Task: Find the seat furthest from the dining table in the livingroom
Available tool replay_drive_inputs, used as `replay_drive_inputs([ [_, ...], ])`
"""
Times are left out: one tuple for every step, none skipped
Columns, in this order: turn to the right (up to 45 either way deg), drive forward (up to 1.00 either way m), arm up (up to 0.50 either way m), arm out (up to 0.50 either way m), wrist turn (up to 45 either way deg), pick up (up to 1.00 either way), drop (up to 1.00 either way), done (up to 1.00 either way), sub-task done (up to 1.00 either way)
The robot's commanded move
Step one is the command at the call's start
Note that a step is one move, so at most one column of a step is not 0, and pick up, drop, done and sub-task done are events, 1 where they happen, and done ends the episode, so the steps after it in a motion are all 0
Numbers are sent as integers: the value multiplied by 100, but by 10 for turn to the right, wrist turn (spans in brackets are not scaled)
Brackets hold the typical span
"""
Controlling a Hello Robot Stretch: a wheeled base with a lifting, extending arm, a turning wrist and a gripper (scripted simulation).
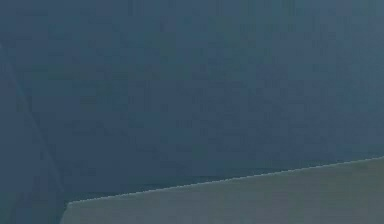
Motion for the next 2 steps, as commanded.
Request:
replay_drive_inputs([
  [420, 0, 0, 0, 0, 0, 0, 0, 0],
  [0, 100, 0, 0, 0, 0, 0, 0, 0],
])
